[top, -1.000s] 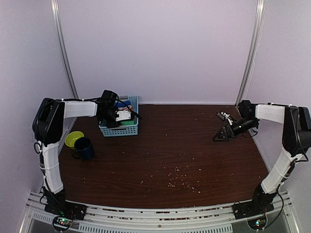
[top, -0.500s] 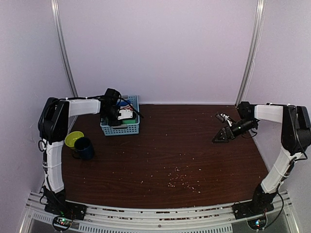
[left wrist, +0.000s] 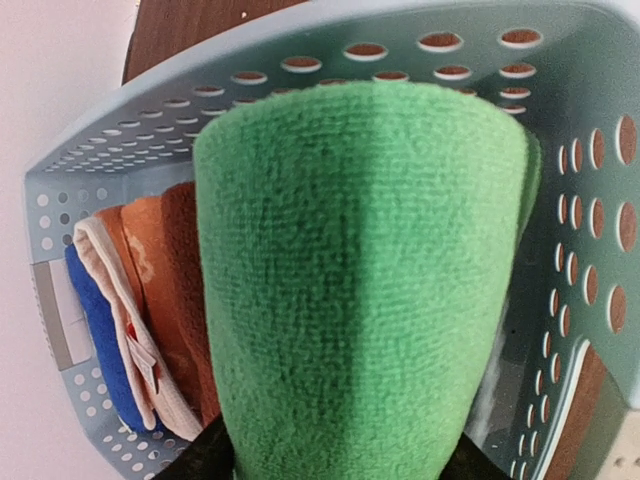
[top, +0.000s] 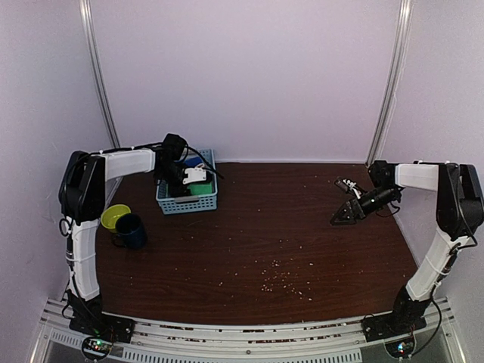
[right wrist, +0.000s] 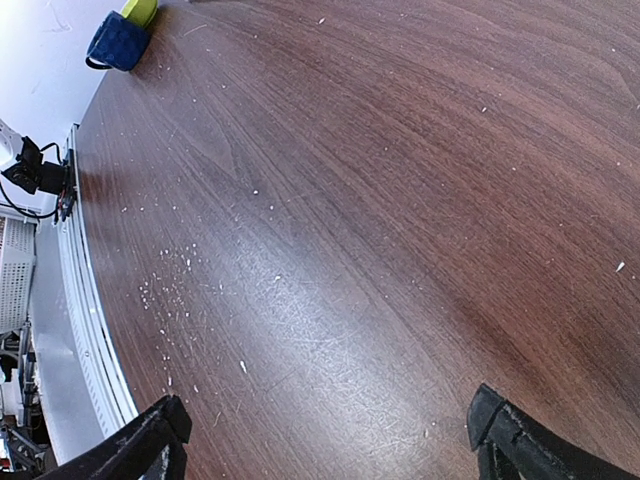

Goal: Roll the towels
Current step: Place the towel in the bin.

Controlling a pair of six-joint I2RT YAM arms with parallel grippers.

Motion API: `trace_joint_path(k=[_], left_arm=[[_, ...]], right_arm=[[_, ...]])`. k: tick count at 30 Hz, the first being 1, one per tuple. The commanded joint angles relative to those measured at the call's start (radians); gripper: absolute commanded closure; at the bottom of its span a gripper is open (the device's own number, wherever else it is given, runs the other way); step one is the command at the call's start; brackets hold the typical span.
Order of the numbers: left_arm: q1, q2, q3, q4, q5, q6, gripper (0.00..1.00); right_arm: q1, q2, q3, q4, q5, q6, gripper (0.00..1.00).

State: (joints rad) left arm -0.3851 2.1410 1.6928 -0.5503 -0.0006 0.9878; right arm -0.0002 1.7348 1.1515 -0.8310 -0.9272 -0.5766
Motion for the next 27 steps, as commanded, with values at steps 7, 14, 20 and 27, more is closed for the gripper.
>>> trace_joint_path(k=[7, 14, 20, 27], left_arm=[[0.002, -0.014, -0.014, -0.031, 0.020, -0.050, 0.30], [0.002, -0.038, 0.001, -0.115, 0.076, -0.036, 0.21], [0.003, -0.030, 0.030, -0.208, 0.114, -0.041, 0.14], [0.009, 0.012, 0.072, -0.249, 0.137, -0.076, 0.10]], right_arm=[[-0.009, 0.013, 0.014, -0.025, -0.018, -0.017, 0.00], [-0.009, 0.029, 0.028, -0.055, -0.031, -0.038, 0.00], [-0.009, 0.047, 0.033, -0.067, -0.036, -0.050, 0.00], [-0.009, 0.095, 0.082, -0.197, -0.117, -0.156, 0.00]])
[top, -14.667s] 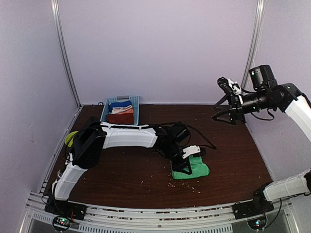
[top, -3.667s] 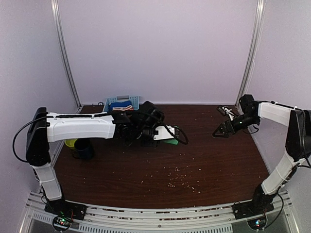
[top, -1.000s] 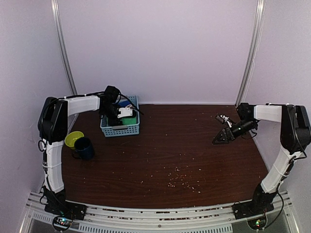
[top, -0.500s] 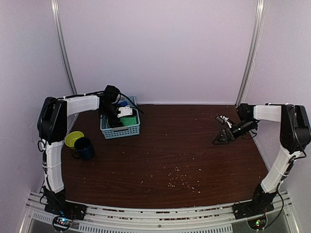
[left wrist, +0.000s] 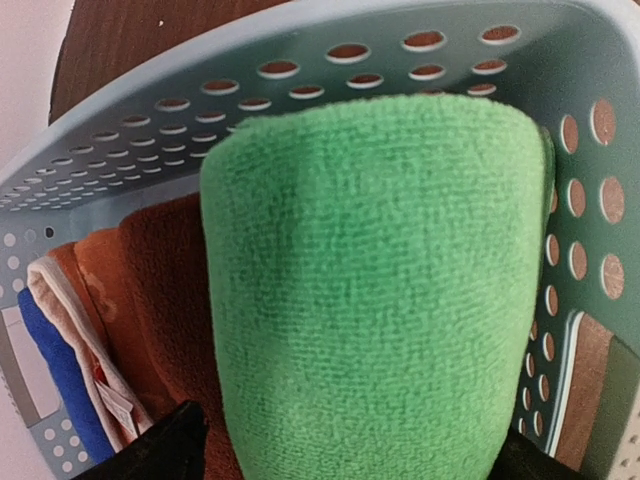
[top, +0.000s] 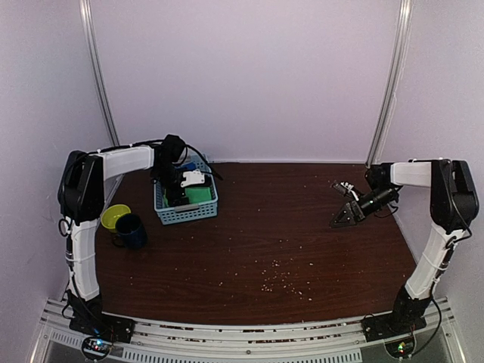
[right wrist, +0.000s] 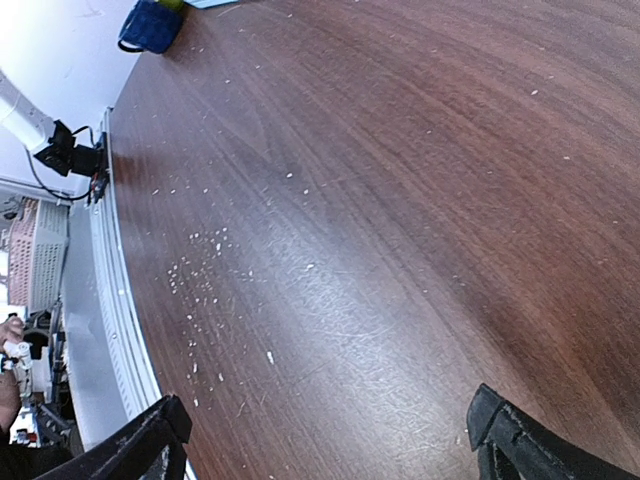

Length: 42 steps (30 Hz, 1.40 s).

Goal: Roll the towels
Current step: Place the towel in the bin, then reset both arms

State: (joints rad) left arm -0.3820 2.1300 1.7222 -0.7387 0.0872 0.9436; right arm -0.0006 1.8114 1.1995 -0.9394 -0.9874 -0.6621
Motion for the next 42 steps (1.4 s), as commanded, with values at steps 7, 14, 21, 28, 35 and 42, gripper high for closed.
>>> trace_joint_path(k=[7, 14, 21, 28, 35, 42], left_arm=[[0.035, 0.030, 0.143, -0.169, 0.205, -0.039, 0.06], [0.043, 0.073, 0.129, -0.218, 0.264, -0.055, 0.02], [0.042, 0.049, 0.085, -0.170, 0.193, -0.092, 0.02], [0.033, -0.015, 0.066, -0.061, 0.105, -0.145, 0.06], [-0.012, -0.099, 0.055, -0.183, 0.263, -0.138, 0.02], [-0.033, -0.166, 0.030, -0.164, 0.150, -0.185, 0.02]], right_arm=[[-0.009, 0.020, 0.034, -0.089, -0.057, -0.077, 0.00], [-0.009, 0.032, 0.044, -0.122, -0.066, -0.119, 0.00], [-0.009, 0.037, 0.049, -0.134, -0.067, -0.130, 0.00], [-0.008, 0.045, 0.064, -0.173, -0.078, -0.162, 0.00], [-0.009, 0.043, 0.076, -0.205, -0.085, -0.197, 0.00], [-0.009, 0.026, 0.096, -0.226, -0.081, -0.216, 0.00]])
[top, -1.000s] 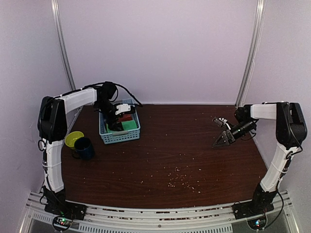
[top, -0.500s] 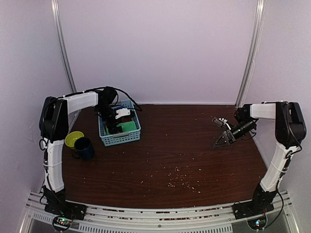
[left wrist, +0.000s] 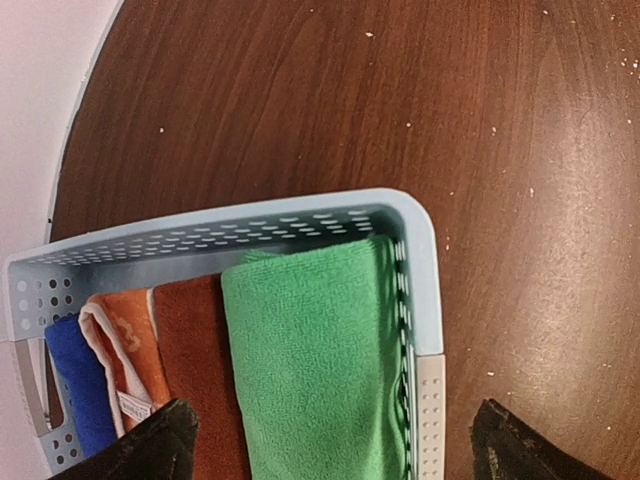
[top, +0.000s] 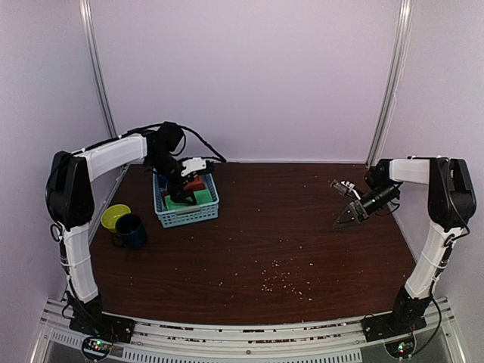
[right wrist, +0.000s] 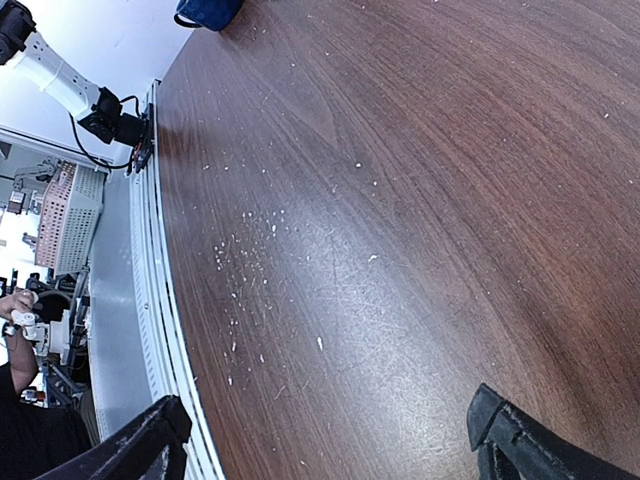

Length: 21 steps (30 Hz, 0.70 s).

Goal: Roll the towels
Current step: Reset both arms

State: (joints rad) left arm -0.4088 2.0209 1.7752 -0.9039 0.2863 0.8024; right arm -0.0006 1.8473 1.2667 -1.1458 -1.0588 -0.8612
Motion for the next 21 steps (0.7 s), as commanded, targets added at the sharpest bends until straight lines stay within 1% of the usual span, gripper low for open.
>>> trace_joint_path(k=[1, 4, 7, 8, 11, 15, 18, 21], left_arm=[[-0.008, -0.075, -0.033, 0.017, -0.066, -0.052, 0.02], [-0.022, -0.143, -0.073, 0.121, -0.158, -0.119, 0.02], [-0.047, -0.187, -0.110, 0.235, -0.286, -0.260, 0.02], [-0.055, -0.202, -0.130, 0.259, -0.294, -0.298, 0.02], [-0.087, -0.298, -0.255, 0.393, -0.314, -0.391, 0.02], [-0.120, -0.473, -0.450, 0.660, -0.370, -0.456, 0.02], [-0.120, -0.585, -0.504, 0.794, -0.414, -0.501, 0.02], [-0.119, -0.633, -0.492, 0.833, -0.512, -0.598, 0.02]], right_arm=[[-0.009, -0.023, 0.031, -0.002, 0.001, 0.002, 0.00], [-0.008, -0.077, 0.031, 0.105, 0.079, 0.115, 0.00], [-0.009, -0.160, 0.023, 0.285, 0.252, 0.317, 0.00], [-0.008, -0.197, 0.015, 0.339, 0.301, 0.352, 0.00], [-0.009, -0.308, -0.016, 0.502, 0.427, 0.455, 0.00], [-0.008, -0.449, -0.068, 0.774, 0.594, 0.654, 0.00], [-0.009, -0.507, -0.035, 0.831, 0.649, 0.717, 0.00], [-0.009, -0.513, 0.056, 0.802, 0.639, 0.737, 0.00]])
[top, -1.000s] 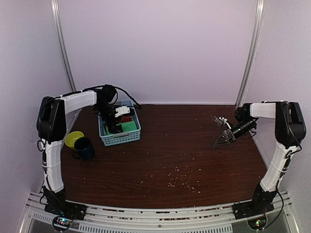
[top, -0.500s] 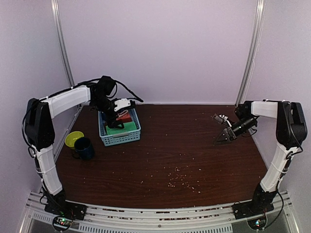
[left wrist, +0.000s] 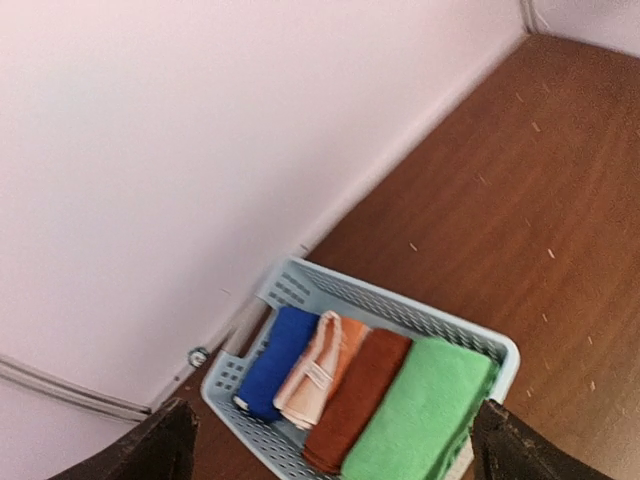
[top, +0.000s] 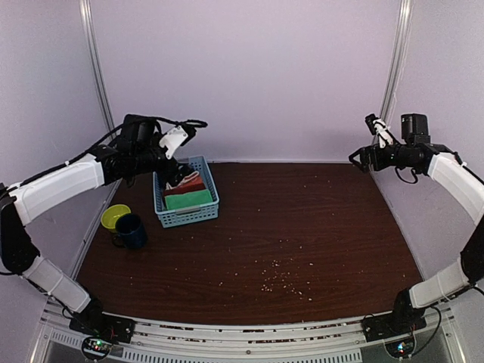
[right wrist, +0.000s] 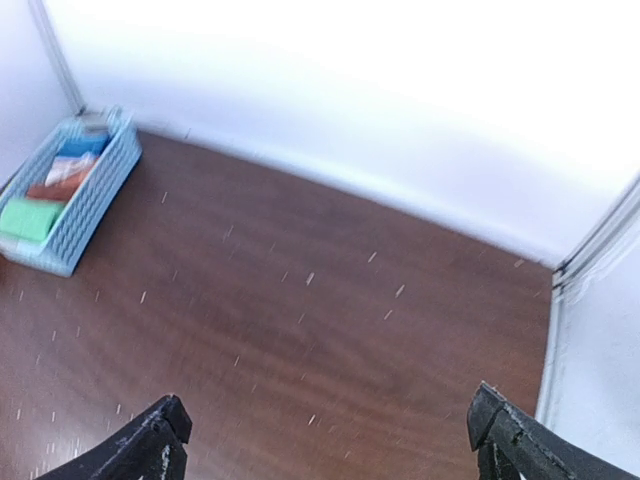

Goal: Roll the towels
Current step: Reset both arms

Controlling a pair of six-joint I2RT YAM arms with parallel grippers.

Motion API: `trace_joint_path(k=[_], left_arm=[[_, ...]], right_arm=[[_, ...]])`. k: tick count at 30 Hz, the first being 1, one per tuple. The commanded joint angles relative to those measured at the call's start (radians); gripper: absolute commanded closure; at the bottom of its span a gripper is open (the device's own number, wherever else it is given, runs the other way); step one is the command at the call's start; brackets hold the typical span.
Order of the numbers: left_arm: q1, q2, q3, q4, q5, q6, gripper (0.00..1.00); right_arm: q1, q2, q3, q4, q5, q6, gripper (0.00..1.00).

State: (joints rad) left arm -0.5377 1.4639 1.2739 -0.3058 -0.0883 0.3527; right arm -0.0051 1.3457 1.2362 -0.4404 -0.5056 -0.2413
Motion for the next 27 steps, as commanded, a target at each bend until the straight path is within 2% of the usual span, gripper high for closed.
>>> trace_joint_path(k=[1, 5, 9, 13, 20, 27], left_arm=[[0.009, -0.085, 0.024, 0.231, -0.156, -0.164, 0.02], [0.010, -0.104, 0.054, 0.215, -0.148, -0.171, 0.02], [0.009, -0.135, -0.013, 0.255, -0.134, -0.190, 0.02], [0.009, -0.162, -0.099, 0.322, -0.139, -0.205, 0.02], [0.009, -0.183, -0.144, 0.350, -0.167, -0.222, 0.02], [0.009, -0.196, -0.192, 0.393, -0.158, -0.216, 0.02]], right_arm=[[-0.004, -0.010, 0.116, 0.094, 0.078, 0.129, 0.00], [-0.004, -0.032, 0.139, 0.167, 0.183, 0.284, 0.00], [-0.004, -0.099, 0.035, 0.284, 0.250, 0.368, 0.00], [-0.004, -0.140, -0.036, 0.344, 0.262, 0.366, 0.00], [-0.004, -0.125, -0.028, 0.343, 0.271, 0.372, 0.00], [-0.004, -0.140, -0.044, 0.336, 0.196, 0.340, 0.00]])
